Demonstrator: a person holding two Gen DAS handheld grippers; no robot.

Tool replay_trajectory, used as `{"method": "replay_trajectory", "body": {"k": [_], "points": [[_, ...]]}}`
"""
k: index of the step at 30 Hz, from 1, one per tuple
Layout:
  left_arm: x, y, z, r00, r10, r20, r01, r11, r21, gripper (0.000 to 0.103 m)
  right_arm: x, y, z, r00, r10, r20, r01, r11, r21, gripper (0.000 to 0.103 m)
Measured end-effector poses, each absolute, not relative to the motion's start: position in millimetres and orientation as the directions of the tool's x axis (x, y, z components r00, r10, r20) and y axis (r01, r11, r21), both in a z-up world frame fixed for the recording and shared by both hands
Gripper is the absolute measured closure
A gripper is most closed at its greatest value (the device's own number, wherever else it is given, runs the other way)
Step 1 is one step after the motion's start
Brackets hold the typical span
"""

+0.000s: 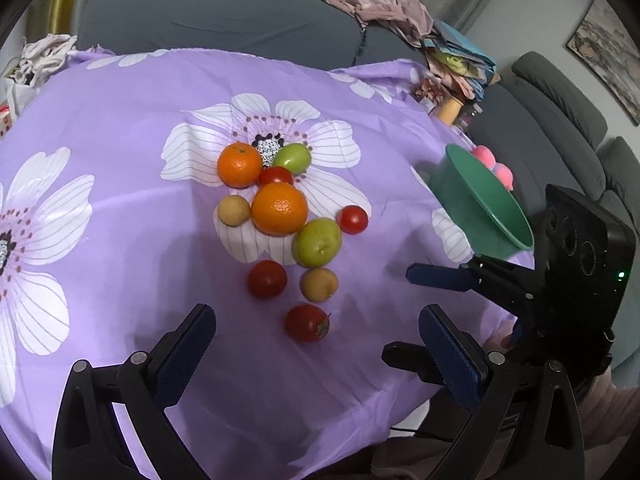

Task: Organize fruits
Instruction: 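Grasp a red tomato with the left tool while the right tool grasps a yellow-brown fruit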

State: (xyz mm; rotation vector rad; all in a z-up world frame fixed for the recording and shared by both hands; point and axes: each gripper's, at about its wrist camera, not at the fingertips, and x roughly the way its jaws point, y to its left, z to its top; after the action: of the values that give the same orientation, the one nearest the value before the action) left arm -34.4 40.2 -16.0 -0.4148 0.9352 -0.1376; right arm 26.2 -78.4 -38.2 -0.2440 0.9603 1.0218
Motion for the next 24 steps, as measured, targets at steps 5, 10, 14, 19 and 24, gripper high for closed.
{"method": "replay_trajectory", "body": {"k": [5, 10, 14, 19, 24], "points": [[-33, 38, -18, 0.576, -0.292, -0.763, -0.063, 0.915, -0.398, 0.003, 35, -82, -43, 0.159, 0.611, -0.775, -0.793, 0.547, 0.269, 0.036], [-26, 41, -22, 0.555, -0.279, -0.784, -0.075, 0.922, -0.381, 0.014, 34, -79, -46, 0.115, 0.621, -0.775, -0.809, 0.512, 0.290, 0.046], [-14, 47, -22, 0.550, -0.255, -0.795, -0.076, 0.933, -0.352, 0.024, 30, -68, -49, 0.035, 0.654, -0.756, -0.814, 0.457, 0.358, 0.052], [-2, 47, -30, 0.505, -0.218, -0.835, -0.046, 0.959, -0.278, 0.041, 25, -51, -56, 0.009, 0.653, -0.757, -0.817, 0.441, 0.371, 0.058], [8, 45, -36, 0.463, -0.201, -0.863, 0.008, 0.975, -0.223, 0.050, 24, -39, -62, 0.002, 0.639, -0.769, -0.820, 0.442, 0.365, 0.063]]}}
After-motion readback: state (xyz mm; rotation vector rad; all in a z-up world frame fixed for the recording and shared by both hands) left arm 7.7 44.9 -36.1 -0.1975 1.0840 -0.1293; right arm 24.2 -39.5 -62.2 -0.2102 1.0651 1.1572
